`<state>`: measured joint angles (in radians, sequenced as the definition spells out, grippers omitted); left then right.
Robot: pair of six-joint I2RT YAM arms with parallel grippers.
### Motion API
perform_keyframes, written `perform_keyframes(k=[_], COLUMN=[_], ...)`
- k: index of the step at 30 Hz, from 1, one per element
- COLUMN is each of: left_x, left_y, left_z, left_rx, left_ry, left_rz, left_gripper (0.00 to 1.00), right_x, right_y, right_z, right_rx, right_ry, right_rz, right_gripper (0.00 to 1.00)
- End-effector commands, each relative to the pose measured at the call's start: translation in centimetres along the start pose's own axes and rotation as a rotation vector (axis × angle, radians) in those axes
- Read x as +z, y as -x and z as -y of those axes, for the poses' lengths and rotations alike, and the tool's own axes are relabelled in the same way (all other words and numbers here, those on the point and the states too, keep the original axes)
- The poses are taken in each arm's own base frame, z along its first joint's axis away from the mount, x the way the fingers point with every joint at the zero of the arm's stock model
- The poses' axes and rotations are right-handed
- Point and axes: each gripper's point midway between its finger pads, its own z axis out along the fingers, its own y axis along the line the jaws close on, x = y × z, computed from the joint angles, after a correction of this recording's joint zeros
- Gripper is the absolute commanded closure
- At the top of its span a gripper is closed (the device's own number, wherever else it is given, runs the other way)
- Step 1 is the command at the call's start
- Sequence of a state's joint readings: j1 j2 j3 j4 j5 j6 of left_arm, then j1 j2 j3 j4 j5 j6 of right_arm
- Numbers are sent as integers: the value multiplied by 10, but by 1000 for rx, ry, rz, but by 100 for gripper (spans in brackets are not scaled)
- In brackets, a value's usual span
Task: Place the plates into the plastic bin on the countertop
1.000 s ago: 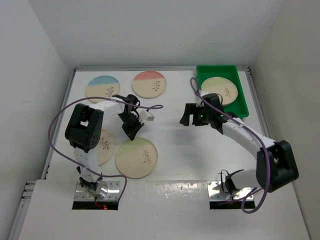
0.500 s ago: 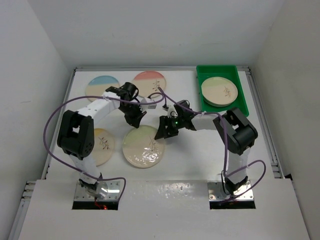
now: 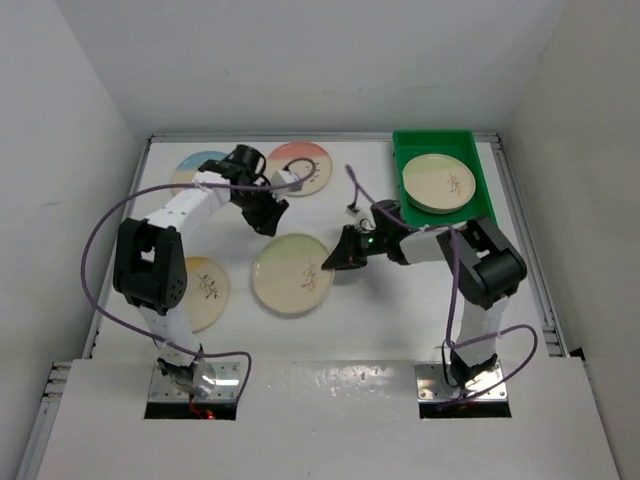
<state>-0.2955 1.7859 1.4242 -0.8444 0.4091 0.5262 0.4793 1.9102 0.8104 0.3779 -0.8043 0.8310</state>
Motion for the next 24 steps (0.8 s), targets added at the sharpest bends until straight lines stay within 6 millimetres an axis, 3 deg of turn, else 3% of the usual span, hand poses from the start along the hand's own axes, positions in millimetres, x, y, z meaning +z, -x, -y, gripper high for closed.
perform_keyframes(k=[1, 2, 3, 4, 6, 7, 8, 9, 10, 11, 12, 15, 18, 24], left_x=[-56, -67, -75, -81, -89, -95, -93, -92, -97, -94, -96, -96, -95, -98], left_y=[35, 32, 32, 31, 19, 15, 7, -1, -9, -15, -22, -45, -67, -105], left_z=[-46, -60, -68, -75, -89, -94, -97, -99, -102, -97, -99, -98, -90, -89], left_rx=[-58, -107, -127, -138, -175, -183, -187, -202, -206, -213, -228, -259, -295, -384], left_ry=[165, 188, 208, 225, 258, 290, 297, 304, 323, 314, 325, 336, 317, 306], left_rz=[147, 170, 185, 193, 190, 182, 162, 145, 137, 126, 116, 82, 31, -18], left_gripper=[50, 46, 46, 43, 43, 43, 43, 43, 43, 43, 43, 42, 42, 42], right_x=[-74, -90, -99, -122, -156, -183, -201, -233, -242, -272, -284, -317, -335, -339], right_y=[100, 114, 121, 144, 172, 191, 205, 221, 225, 234, 239, 239, 237, 234], right_z=[-58, -71, -69, -69, -57, -51, -37, -13, -3, 21, 32, 73, 108, 141], right_rx=[-83, -96, -94, -90, -47, -31, 18, 77, 142, 200, 232, 365, 447, 498], right_ry=[140, 155, 148, 146, 106, 89, 54, -6, -16, -69, -98, -170, -253, -305], right_rz=[294, 340, 368, 439, 564, 646, 719, 828, 866, 966, 1024, 1159, 1220, 1226], right_gripper=[100, 100, 100, 100, 100, 100, 100, 100, 100, 100, 100, 100, 100, 100])
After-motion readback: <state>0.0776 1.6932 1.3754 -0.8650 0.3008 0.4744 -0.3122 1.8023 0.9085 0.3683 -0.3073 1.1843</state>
